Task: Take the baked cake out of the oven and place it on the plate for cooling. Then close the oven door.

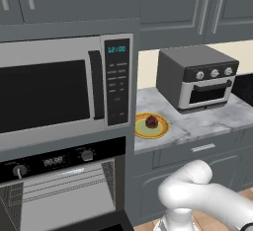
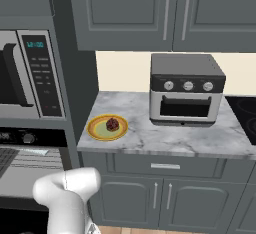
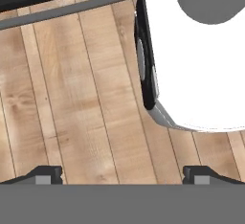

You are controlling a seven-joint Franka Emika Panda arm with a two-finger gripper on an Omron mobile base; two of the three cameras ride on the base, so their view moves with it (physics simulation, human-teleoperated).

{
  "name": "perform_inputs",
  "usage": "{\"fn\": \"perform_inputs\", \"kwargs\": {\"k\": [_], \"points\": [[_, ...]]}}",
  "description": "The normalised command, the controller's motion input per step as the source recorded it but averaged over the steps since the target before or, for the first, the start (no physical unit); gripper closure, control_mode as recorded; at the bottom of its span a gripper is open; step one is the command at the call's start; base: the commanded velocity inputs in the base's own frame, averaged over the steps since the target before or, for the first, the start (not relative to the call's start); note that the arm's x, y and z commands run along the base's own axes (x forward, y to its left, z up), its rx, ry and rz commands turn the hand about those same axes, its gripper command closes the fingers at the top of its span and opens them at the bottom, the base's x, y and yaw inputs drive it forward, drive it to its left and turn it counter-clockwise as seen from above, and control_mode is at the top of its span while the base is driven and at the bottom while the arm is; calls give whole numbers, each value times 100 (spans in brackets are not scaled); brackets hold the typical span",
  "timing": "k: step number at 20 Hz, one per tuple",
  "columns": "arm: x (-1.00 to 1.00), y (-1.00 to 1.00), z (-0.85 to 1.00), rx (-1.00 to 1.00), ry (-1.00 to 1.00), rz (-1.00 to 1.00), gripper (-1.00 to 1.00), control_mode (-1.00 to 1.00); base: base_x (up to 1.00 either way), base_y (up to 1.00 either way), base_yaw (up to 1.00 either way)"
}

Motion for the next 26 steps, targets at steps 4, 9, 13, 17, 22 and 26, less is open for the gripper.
{"fn": "perform_inputs", "kwargs": {"k": [4,9,13,17,22,26], "points": [[0,-1,-20,-9,0,0,-100,-100,0,0,0],[4,0,-21,-4,-6,0,-100,-100,0,0,0],[14,-2,-32,-1,-13,0,-100,-100,0,0,0],[18,0,-29,0,-13,0,-100,-100,0,0,0],[30,1,-19,0,-12,0,-100,-100,0,0,0],[33,7,-15,0,-14,4,-100,-100,0,0,0]]}}
